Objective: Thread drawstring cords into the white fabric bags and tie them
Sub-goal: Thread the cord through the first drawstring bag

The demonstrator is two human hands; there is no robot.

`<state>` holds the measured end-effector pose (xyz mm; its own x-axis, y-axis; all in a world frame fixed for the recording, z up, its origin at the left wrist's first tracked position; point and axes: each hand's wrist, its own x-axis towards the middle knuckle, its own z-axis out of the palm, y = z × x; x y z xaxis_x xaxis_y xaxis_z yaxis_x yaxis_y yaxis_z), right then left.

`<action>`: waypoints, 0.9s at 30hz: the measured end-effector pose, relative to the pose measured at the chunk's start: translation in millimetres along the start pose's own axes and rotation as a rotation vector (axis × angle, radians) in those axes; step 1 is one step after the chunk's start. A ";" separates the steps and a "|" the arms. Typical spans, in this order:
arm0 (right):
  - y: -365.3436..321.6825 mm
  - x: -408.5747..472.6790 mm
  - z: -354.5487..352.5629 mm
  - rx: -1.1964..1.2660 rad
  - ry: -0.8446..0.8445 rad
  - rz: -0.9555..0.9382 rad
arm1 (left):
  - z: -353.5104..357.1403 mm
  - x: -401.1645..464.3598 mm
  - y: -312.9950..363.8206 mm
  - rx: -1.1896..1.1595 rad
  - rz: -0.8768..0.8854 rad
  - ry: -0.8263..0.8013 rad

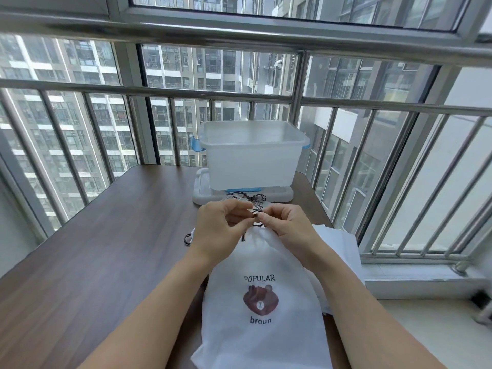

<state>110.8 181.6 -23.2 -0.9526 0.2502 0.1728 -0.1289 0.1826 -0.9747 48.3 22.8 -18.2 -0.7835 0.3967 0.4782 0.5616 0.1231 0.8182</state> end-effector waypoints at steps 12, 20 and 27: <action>1.1 0.8 2.4 -0.087 0.004 -0.038 | -6.3 6.6 -17.3 0.326 0.417 -0.101; 6.2 0.7 -0.1 -0.082 -0.104 -0.034 | 1.8 2.5 -14.3 0.305 0.355 -0.114; 7.8 2.7 -2.1 -0.268 -0.101 -0.151 | 4.6 3.1 -12.2 0.171 0.058 -0.115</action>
<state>107.8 185.8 -30.0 -0.9526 0.1080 0.2844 -0.2064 0.4575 -0.8649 40.2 26.7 -28.2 -0.7186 0.5076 0.4754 0.6495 0.2455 0.7196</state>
